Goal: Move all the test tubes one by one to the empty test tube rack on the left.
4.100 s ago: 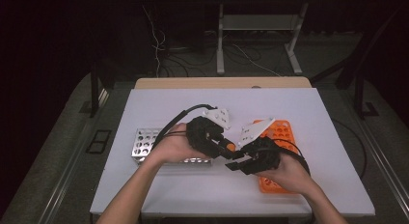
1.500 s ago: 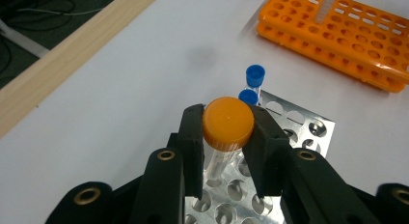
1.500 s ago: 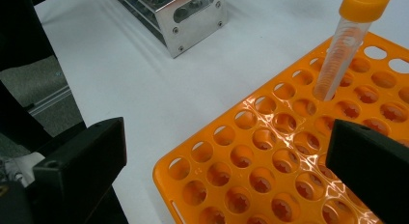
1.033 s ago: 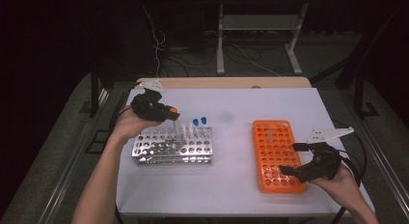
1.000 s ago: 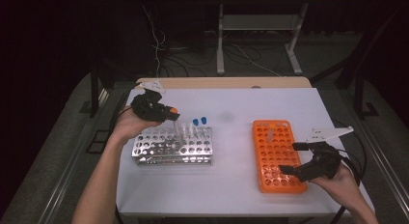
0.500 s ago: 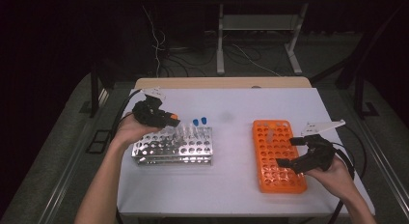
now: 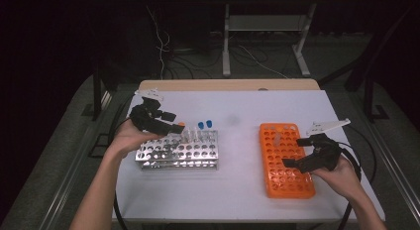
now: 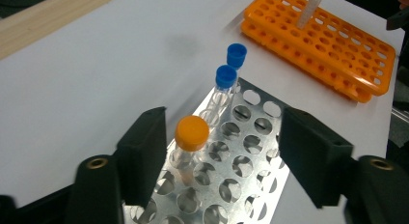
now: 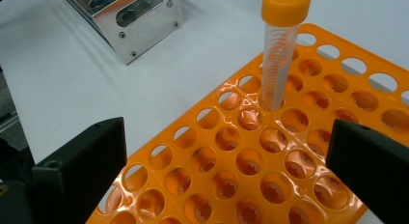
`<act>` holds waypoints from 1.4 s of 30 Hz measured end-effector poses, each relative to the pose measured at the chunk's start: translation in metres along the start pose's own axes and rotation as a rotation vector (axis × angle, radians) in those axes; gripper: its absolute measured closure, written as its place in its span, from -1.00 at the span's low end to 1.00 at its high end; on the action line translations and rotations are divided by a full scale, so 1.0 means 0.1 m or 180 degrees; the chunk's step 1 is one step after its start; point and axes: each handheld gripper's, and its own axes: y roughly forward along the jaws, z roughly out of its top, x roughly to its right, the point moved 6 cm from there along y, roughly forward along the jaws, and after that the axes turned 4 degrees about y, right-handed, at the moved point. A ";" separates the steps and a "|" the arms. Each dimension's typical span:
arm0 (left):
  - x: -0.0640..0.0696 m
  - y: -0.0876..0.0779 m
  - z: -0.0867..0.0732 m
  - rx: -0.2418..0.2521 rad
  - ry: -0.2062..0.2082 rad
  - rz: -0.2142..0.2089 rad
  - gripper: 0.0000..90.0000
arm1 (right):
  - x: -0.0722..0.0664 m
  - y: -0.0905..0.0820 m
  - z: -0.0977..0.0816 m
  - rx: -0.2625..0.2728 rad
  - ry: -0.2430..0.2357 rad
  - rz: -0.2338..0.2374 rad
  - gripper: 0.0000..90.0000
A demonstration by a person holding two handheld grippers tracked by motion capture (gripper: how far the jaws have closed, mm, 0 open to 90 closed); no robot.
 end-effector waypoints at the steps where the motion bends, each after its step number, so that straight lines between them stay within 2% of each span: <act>1: 0.02 -0.02 0.00 0.0021 0.0001 -0.0008 -0.34 | 0.01 0.00 0.01 0.0001 -0.0008 -0.0002 -1.00; 5: 0.13 -0.06 0.02 0.0062 0.0045 -0.0087 -0.42 | 0.04 0.02 0.02 -0.0023 0.0018 -0.0015 -0.99; 9: 0.27 -0.08 0.03 0.0076 0.0111 -0.0109 -0.54 | 0.06 0.03 0.07 -0.0029 0.0007 -0.0035 -1.00; 15: 0.47 -0.05 0.03 0.0024 0.0236 -0.0173 -0.73 | 0.11 0.08 0.13 -0.0054 -0.0003 -0.0067 -1.00; 20: 0.60 0.01 0.04 -0.0070 0.0333 -0.0195 -1.00 | 0.18 0.16 0.17 -0.0046 -0.0009 -0.0087 -0.99; 23: 0.66 0.05 0.04 -0.0076 0.0365 -0.0241 -1.00 | 0.22 0.23 0.18 -0.0070 -0.0011 -0.0119 -0.98; 24: 0.67 0.06 0.03 -0.0089 0.0375 -0.0242 -1.00 | 0.23 0.25 0.18 -0.0079 -0.0013 -0.0127 -0.87; 27: 0.66 0.09 0.01 -0.0111 0.0382 -0.0238 -1.00 | 0.26 0.31 0.18 -0.0098 -0.0047 -0.0182 -0.86; 28: 0.66 0.09 0.01 -0.0109 0.0370 -0.0235 -1.00 | 0.26 0.33 0.19 -0.0110 -0.0068 -0.0203 -0.82; 29: 0.65 0.09 0.00 -0.0096 0.0357 -0.0236 -1.00 | 0.26 0.35 0.19 -0.0119 -0.0087 -0.0225 -0.65; 31: 0.65 0.09 0.00 -0.0084 0.0352 -0.0216 -1.00 | 0.27 0.38 0.20 -0.0092 -0.0100 -0.0260 -0.61; 34: 0.63 0.09 -0.02 -0.0058 0.0337 -0.0203 -1.00 | 0.29 0.43 0.20 -0.0107 -0.0115 -0.0313 -0.41; 37: 0.63 0.10 -0.04 -0.0065 0.0334 -0.0199 -1.00 | 0.30 0.48 0.21 -0.0087 -0.0107 -0.0366 -0.09; 42: 0.62 0.09 -0.06 -0.0061 0.0316 -0.0192 -1.00 | 0.28 0.53 0.21 -0.0051 -0.0173 -0.0355 0.49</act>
